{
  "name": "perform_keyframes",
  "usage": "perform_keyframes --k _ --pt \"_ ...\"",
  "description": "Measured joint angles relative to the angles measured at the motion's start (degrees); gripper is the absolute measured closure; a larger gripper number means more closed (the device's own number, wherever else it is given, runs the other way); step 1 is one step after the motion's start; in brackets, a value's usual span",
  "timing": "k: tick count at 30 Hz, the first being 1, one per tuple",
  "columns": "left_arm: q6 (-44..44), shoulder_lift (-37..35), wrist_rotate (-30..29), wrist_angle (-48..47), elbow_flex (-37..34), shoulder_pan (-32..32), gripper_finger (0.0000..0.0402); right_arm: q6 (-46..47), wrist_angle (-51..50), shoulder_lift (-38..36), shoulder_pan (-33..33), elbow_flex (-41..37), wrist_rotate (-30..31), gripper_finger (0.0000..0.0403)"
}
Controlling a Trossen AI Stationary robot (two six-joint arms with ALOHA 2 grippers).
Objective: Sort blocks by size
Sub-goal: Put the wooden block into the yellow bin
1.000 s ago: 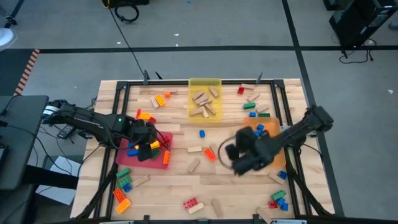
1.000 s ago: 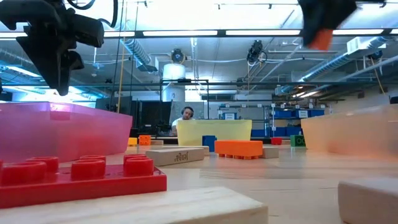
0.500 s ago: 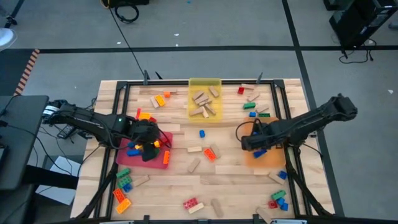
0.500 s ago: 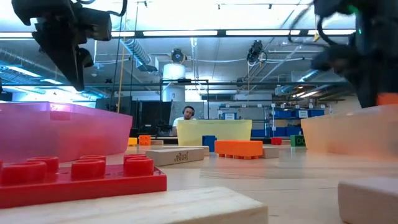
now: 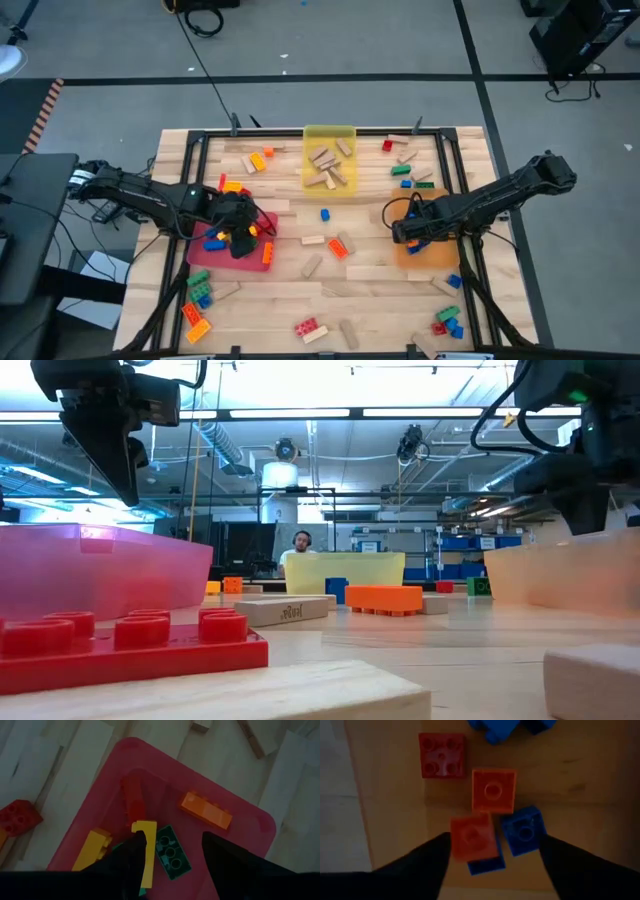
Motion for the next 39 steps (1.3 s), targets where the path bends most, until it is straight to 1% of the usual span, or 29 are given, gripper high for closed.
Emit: perform_keyframes --k 2,4,6,8,14,19,21,24,26,29,33,37,39 --pt "0.0 0.0 -0.3 0.1 0.0 0.0 0.0199 -0.3 -0.4 0.0 0.0 0.4 0.0 0.0054" --pt "-0.1 0.0 -0.3 0.1 0.0 0.0 0.0199 -1.7 -0.3 0.0 0.0 0.9 0.1 0.0038" --pt "-1.2 0.0 -0.3 0.7 0.0 0.0 0.0199 -3.0 -0.4 0.0 0.0 1.6 1.0 0.0029" --pt "-4.6 0.0 -0.2 1.7 0.0 0.0 0.0199 -4.6 -0.7 0.0 0.0 2.5 2.1 0.0027" --pt "-7.5 0.1 -0.7 3.9 0.0 0.5 0.0199 -10.7 -1.9 0.0 0.0 6.3 6.2 0.0041" --pt "-7.8 0.1 -0.9 9.0 0.0 0.5 0.0199 -15.1 -1.8 0.0 0.0 8.0 9.4 0.0055" --pt "-10.0 0.1 -1.0 10.9 0.0 0.5 0.0199 -16.1 -1.8 0.0 0.0 8.0 9.9 0.0059" --pt "-14.8 0.2 -4.0 12.0 0.0 0.5 0.0193 -17.9 -1.8 0.0 0.0 8.0 10.5 0.0066" --pt "-16.1 0.2 -6.1 11.5 0.0 0.5 0.0183 -18.6 -1.8 0.0 0.0 8.0 10.6 0.0070" --pt "-16.1 0.6 -7.9 11.8 0.0 0.4 0.0158 -20.1 -1.8 0.0 0.0 8.0 10.6 0.0075" --pt "-12.1 1.0 -8.1 13.9 -0.1 0.4 0.0127 -21.8 -1.8 0.0 0.0 8.0 10.6 0.0081" --pt "-11.9 1.1 -8.3 16.6 0.0 0.4 0.0122 -23.2 -1.5 0.0 0.0 8.0 10.8 0.0086" --pt "-11.7 1.4 -9.2 16.0 1.0 0.3 0.0124 -23.8 -1.5 0.0 0.0 8.0 10.8 0.0087"
